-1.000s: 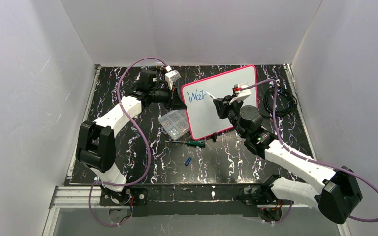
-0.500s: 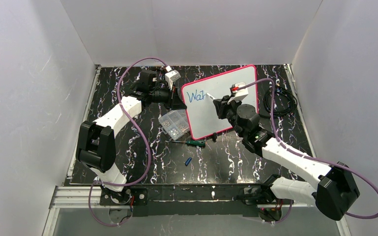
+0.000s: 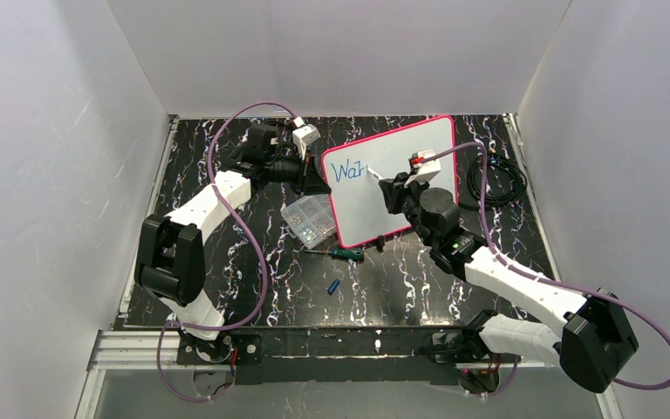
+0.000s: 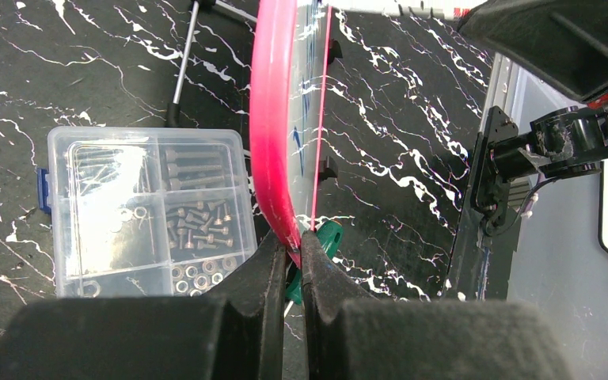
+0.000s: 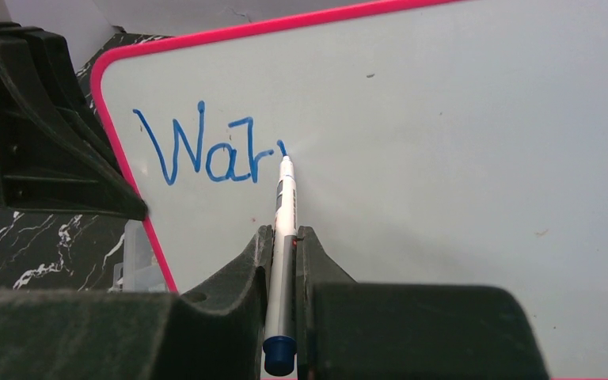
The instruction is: Write a sentence on the whiteboard
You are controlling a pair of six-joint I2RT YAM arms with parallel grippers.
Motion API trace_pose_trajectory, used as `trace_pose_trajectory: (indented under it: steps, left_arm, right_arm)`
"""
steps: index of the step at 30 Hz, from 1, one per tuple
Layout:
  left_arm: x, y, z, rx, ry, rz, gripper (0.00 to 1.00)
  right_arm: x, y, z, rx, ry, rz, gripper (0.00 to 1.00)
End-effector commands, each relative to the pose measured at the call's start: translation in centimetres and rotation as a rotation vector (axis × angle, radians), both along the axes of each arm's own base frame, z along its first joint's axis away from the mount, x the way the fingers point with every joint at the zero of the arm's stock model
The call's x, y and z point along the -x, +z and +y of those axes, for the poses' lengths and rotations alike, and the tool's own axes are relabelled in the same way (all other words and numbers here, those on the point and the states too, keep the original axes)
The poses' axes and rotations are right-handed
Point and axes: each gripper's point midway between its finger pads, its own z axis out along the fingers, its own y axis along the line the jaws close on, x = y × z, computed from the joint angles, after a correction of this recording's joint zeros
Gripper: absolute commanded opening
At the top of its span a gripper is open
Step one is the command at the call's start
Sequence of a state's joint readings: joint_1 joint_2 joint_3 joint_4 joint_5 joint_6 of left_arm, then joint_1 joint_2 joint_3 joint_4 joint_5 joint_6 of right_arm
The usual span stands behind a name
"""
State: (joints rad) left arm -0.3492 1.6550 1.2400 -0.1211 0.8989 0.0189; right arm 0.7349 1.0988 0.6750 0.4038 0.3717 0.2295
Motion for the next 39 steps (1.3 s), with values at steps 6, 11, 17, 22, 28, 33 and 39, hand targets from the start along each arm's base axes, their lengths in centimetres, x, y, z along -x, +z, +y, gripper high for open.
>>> trace_pose_trajectory:
  steps: [6,11,17,22,28,33,39]
  left_arm:
    - [1.1,2.7,-0.3,0.025,-0.051,-0.067,0.00]
    - [1.1,2.7,-0.3,0.026,-0.051,-0.068,0.00]
    - [1.1,2.7,-0.3,0.027,-0.052,-0.067,0.00]
    - [1.1,2.7,-0.4,0.028,-0.053,-0.067,0.00]
    - [1.1,2.7,-0.4,0.028,-0.053,-0.069,0.00]
    - [1.1,2.8,-0.4,0.029,-0.054,-0.068,0.00]
    - [1.1,2.7,-0.4,0.029,-0.054,-0.065,0.00]
  right_arm:
    - [0.5,-1.0,-0.7,-0.026,-0.018,0.021,0.01]
    - [0.1,0.3,-0.6,-0.047,-0.026,-0.009,0.01]
    - [-0.5,2.4,-0.4,-0.095,-0.041,-0.064,0.01]
    - [-0.9,3.0,-0.5,-0.101,-0.055,-0.084,0.01]
    - [-1.2,2.7,-0.8,-0.088,-0.077,-0.084,0.01]
    - [-1.1,2.7,-1.4,-0.094,-0.103,-0.087,0.01]
    - [-0.8,1.7,-1.7,-0.067,-0.104,-0.063,0.01]
